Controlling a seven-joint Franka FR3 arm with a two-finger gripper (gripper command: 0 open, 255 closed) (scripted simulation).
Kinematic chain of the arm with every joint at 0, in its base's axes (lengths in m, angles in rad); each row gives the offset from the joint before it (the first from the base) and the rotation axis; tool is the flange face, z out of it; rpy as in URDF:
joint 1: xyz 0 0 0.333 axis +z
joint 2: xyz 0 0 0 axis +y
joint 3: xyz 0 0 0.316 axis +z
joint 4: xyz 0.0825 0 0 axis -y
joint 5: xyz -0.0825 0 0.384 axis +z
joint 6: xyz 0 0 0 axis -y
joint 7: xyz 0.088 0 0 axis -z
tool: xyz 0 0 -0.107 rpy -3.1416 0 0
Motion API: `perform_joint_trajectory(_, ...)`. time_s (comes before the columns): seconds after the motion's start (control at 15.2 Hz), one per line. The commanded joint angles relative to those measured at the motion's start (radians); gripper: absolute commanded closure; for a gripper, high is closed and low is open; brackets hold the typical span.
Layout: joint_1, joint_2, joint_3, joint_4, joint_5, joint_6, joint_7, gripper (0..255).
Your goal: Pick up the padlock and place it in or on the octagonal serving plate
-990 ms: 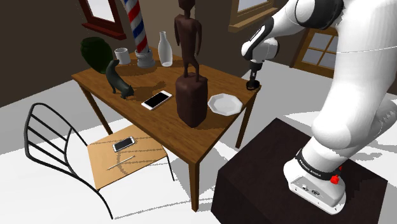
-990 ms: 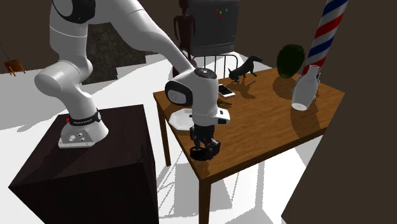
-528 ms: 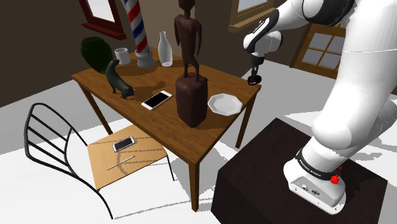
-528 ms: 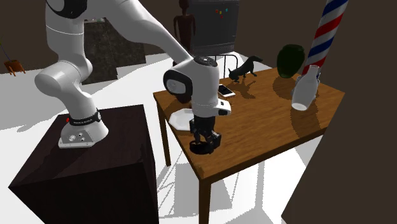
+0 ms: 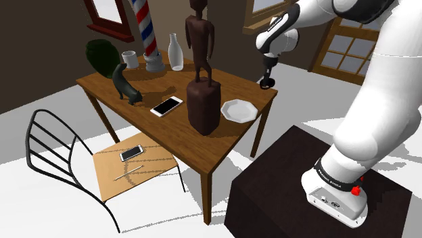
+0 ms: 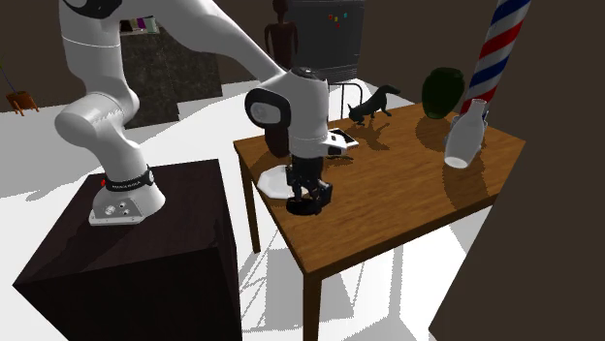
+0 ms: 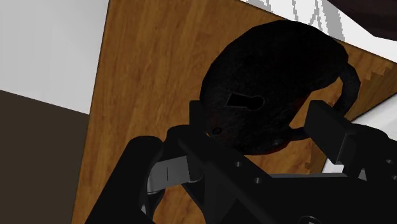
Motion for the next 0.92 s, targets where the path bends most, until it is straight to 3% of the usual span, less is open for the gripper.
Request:
perform_joint_trajectory(0.0,0.032,-0.036,0.008,-0.046,-0.016,0.012,0.048,255)
perform_joint_trajectory(0.86,0.230,-0.192,0.116,-0.236,-0.094,0.049,0.404,255)
